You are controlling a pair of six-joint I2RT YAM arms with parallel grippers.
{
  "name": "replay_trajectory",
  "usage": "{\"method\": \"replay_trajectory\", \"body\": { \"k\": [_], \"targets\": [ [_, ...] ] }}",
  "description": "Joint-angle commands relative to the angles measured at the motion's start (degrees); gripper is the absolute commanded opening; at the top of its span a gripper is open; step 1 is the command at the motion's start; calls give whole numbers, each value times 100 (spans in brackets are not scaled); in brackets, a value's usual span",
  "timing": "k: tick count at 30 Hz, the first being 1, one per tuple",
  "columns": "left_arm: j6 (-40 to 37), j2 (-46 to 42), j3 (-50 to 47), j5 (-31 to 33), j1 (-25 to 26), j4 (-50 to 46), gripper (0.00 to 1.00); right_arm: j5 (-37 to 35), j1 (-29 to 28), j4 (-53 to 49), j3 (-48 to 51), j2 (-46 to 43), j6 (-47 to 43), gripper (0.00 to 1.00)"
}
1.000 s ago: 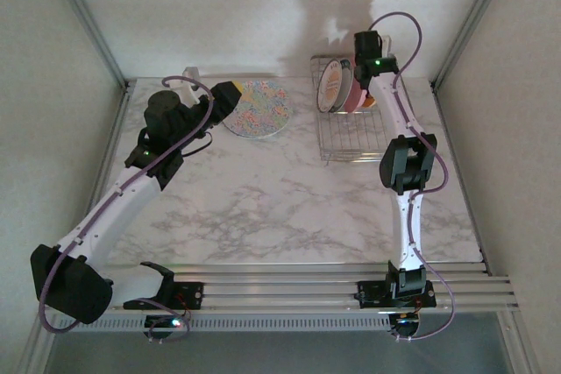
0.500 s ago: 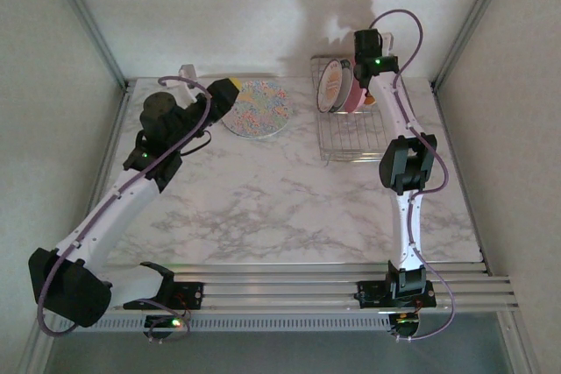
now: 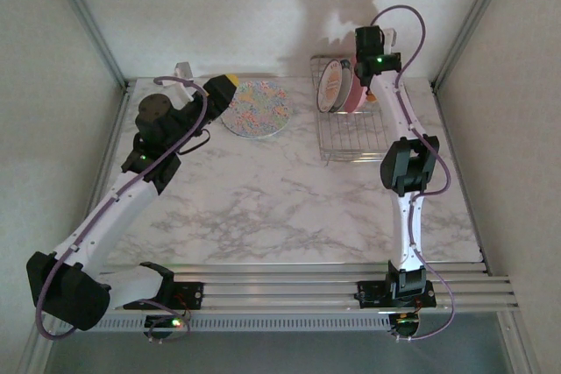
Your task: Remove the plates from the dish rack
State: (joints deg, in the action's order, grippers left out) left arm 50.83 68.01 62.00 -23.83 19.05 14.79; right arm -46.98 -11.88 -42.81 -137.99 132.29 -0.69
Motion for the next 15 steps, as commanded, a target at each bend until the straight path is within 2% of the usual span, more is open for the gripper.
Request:
{"method": "replay_trajectory", "body": {
  "k": [1,15],
  "targets": [
    [32,-116,-69,-51,55,233,70,-282,1,158,-17,-350,-44,0],
    [78,-95,-83,-186,63,326,71,-347,164,305,389,-832,-62,0]
  ]
}}
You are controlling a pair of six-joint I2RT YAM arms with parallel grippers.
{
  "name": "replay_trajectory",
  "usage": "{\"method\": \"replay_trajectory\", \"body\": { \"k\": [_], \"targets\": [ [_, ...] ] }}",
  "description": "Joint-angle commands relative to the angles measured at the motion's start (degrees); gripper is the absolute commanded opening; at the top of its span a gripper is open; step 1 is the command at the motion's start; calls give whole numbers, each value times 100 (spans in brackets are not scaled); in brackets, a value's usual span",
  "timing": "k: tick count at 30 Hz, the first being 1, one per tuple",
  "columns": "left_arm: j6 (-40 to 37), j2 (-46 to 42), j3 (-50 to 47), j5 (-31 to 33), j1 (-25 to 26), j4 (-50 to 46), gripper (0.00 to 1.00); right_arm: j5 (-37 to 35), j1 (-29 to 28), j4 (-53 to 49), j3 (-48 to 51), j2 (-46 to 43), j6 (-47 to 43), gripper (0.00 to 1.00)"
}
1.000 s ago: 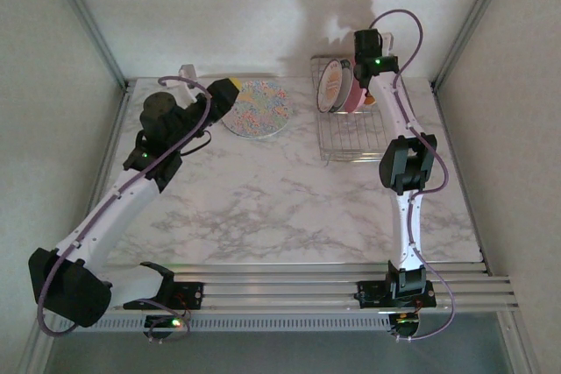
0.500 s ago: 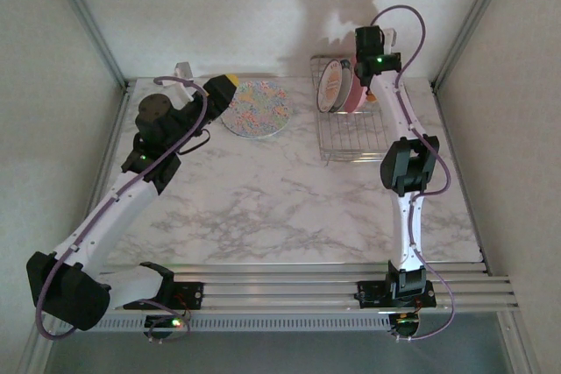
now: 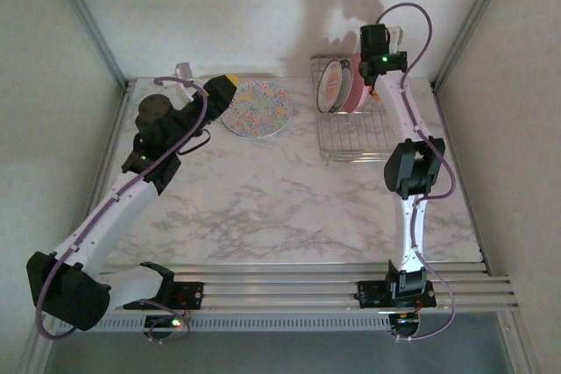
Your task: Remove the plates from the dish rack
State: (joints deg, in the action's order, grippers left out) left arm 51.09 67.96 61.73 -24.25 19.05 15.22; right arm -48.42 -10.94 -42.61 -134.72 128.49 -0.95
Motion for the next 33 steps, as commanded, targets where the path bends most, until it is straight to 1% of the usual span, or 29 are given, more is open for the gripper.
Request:
{"method": "replay_trajectory", "body": {
  "k": [1,10,17,22,25,31,33],
  "targets": [
    [63,-81,-56,-150,55,287,71,-211,83,283,89,-493,-24,0],
    [116,13,-5,-256,115,360,71,-249,289,272,623,-1013,142,0],
    [129,439,294,-508,261,315,73,-13,460,108,1429,-1827,651,0],
    [-136,1038,794,-667,442,-177,73,576,512,-238,2311,-2681,1553,0],
    [-518,1491,1254,-691,618,-681,74,929,516,-361,2960,-3304,2067,0],
    [-1035,2359,2050,-766,964,-1420,76,1960,517,-767,4053,-4565,3108,0],
    [-1138,2634,2307,-792,1083,-1618,77,2342,510,-716,4533,-5069,3369,0]
  ]
}}
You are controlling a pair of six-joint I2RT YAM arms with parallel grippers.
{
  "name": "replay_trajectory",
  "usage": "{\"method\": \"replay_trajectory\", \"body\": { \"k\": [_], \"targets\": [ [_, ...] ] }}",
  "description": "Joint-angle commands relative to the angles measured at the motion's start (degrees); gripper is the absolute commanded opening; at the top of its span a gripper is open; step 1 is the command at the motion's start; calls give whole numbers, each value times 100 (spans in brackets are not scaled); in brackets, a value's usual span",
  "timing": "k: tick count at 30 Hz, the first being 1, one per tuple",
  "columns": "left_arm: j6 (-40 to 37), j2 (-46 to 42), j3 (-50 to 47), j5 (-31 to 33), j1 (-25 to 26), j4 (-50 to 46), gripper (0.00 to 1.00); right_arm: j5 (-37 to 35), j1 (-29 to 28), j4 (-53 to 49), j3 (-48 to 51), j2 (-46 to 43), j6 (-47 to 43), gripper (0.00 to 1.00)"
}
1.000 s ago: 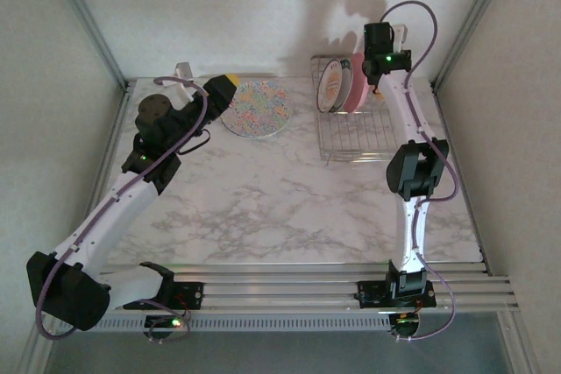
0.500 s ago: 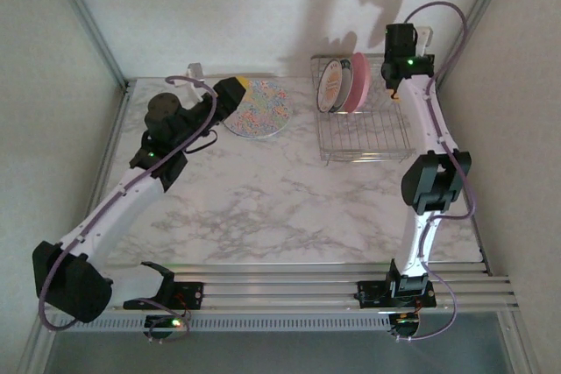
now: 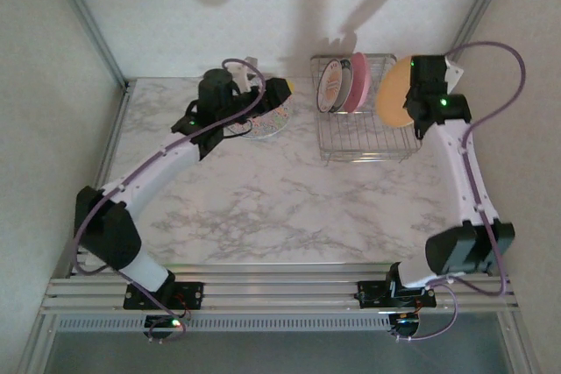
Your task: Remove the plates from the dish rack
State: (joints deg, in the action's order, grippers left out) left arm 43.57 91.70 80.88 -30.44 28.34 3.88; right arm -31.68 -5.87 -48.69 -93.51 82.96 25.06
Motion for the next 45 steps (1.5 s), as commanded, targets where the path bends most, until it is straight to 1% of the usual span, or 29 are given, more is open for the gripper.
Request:
{"method": "replay_trajectory", "body": {
  "k": [1,5,7,9,12,19,21,25,26,28,30,31,34,36,39,40,42,43,44,45],
  "targets": [
    [-428,367,502,-193,207,-559,77,906,4,-26,615,-725,837,0],
    [-569,805,925,-190,414,-910,77,1913,7,113,1080,-1277,999,0],
    [-578,997,1070,-207,471,-1038,77,2412,9,181,1231,-1418,1141,0],
    [-595,1173,1221,-217,534,-1199,77,2965,2,459,1461,-1555,1306,0],
    [-633,1338,1357,-197,632,-1310,77,3547,3,732,1629,-1572,1542,0],
    [-648,1529,1492,-37,664,-1472,74,4368,-5,1012,1516,-1288,1603,0],
    [-648,1585,1527,-7,664,-1507,72,4625,-8,1034,1473,-1143,1633,0],
    [-644,1671,1614,46,660,-1554,66,4844,-37,1125,1526,-982,1659,0],
    [-653,1682,1644,97,660,-1607,62,4877,-33,1165,1537,-951,1675,0],
    [-670,1712,1679,175,664,-1693,50,4917,-45,1187,1491,-871,1682,0],
    [-675,1727,1694,264,664,-1765,33,4922,-46,1163,1411,-770,1626,0],
    [-681,1728,1707,312,664,-1817,26,4913,-47,1134,1383,-725,1595,0],
    [-709,1750,1778,394,664,-1955,12,4902,-55,1103,1304,-626,1479,0],
    [-703,1761,1812,430,656,-2012,0,4907,-83,1093,1231,-563,1390,0],
    [-663,1755,1865,455,610,-2121,0,4922,-149,981,1034,-413,1193,0],
    [-606,1734,1846,416,566,-2122,0,4926,-187,909,942,-353,1092,1],
    [-439,1630,1722,275,430,-2013,0,4923,-264,752,755,-249,904,29],
    [-349,1524,1616,200,354,-1944,0,4874,-327,619,645,-200,795,40],
    [-292,1419,1507,135,248,-1894,0,4776,-391,492,540,-179,668,49],
    [-280,1324,1418,80,170,-1883,0,4672,-447,391,464,-169,548,54]
  ]
}}
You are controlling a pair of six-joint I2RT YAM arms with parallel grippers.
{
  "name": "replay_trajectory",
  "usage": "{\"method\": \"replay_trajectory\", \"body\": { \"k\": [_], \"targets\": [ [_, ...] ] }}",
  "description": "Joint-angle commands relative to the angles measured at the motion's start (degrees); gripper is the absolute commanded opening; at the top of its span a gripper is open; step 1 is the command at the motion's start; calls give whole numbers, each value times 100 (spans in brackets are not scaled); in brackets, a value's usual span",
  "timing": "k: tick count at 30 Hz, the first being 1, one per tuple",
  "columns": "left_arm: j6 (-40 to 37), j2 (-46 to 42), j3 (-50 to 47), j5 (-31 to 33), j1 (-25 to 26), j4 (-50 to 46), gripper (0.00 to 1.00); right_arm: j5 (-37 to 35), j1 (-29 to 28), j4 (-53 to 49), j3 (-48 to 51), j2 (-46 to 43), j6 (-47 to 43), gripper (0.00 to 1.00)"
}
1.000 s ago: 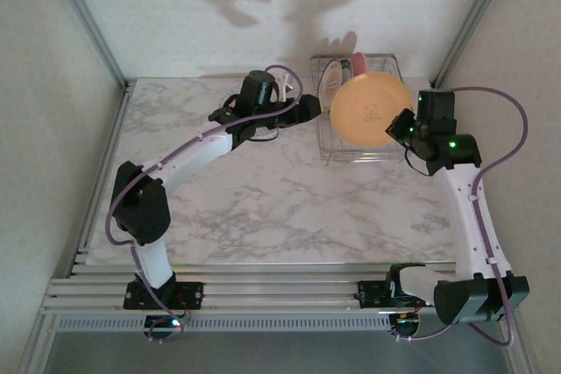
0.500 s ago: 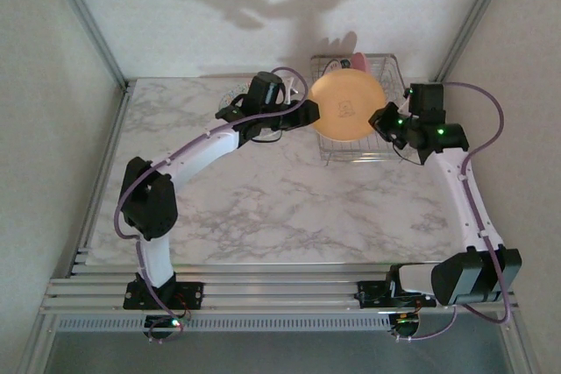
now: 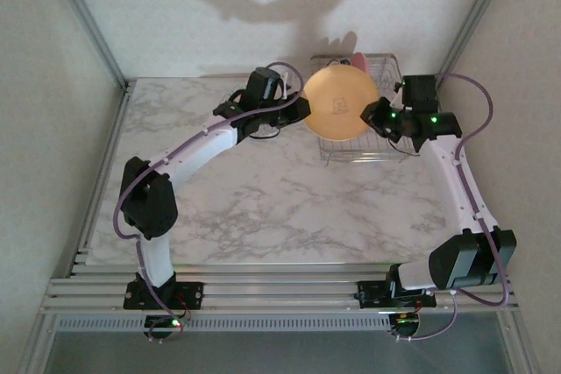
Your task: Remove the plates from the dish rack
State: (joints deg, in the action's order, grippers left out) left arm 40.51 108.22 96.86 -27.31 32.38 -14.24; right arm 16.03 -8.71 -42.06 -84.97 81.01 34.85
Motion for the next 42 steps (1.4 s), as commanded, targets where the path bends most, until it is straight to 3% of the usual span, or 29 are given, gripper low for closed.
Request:
{"method": "replay_trajectory", "body": {
  "k": [1,9,13,17,30,42],
  "targets": [
    [12,-443,-291,-274,-326,-126,0,-195,-240,-347,-468,15,-576,58],
    [-245,-1761,-2281,-502,-1038,-353,0,-215,-1220,635,-90,-590,-2103,68],
    [-203,-2430,-3637,-486,-1307,-2,0,-69,-1818,1337,660,-980,-3006,76],
    [-105,-2572,-4548,-538,-1403,502,0,244,-2185,1850,1281,-1279,-3581,83],
    [236,-1760,-5168,-153,-1457,1507,0,-115,-2582,1798,1527,-1229,-3794,87],
    [185,-1354,-5290,-113,-1458,1644,0,94,-2627,1869,1650,-1310,-4161,87]
  ]
}}
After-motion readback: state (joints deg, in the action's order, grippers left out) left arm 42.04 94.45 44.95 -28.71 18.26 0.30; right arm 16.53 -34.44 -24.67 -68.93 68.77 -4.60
